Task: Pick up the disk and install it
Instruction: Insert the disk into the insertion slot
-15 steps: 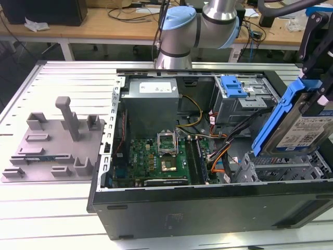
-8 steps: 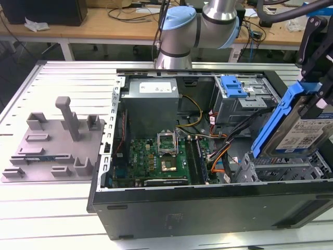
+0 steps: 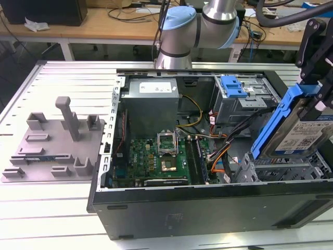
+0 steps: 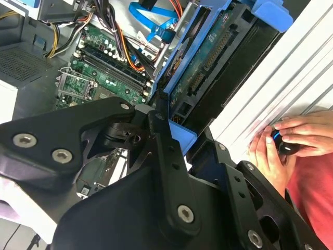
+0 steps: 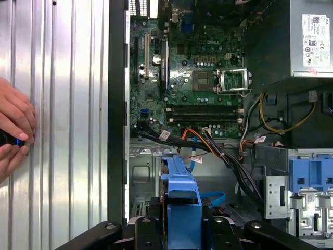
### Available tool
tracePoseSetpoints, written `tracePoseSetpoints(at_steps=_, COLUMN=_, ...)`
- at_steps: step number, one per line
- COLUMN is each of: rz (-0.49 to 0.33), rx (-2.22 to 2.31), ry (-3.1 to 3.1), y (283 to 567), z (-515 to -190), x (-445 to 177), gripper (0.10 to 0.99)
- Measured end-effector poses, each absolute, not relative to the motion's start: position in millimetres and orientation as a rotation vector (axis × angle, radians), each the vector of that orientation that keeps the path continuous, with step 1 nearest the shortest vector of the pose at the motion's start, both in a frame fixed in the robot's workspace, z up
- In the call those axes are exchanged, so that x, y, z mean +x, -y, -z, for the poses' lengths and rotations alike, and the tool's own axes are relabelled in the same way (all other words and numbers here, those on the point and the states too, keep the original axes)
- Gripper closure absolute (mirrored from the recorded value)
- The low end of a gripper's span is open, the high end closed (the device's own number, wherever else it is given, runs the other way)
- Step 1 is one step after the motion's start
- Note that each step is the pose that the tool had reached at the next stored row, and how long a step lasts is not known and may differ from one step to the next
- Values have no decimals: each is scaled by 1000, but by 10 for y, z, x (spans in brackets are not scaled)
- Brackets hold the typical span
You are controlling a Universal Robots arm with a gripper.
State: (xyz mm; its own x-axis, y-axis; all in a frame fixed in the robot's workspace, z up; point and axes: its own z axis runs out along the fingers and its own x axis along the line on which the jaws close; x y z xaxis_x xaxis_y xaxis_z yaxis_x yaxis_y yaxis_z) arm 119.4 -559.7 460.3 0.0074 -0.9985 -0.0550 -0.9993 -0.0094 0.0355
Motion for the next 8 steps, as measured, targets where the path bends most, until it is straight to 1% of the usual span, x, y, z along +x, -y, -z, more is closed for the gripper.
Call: tracePoseSetpoints(at_steps=8, rz=-100, rx=-2220, ry=-2201, y=5603, z=-4549, x=1203, gripper=718)
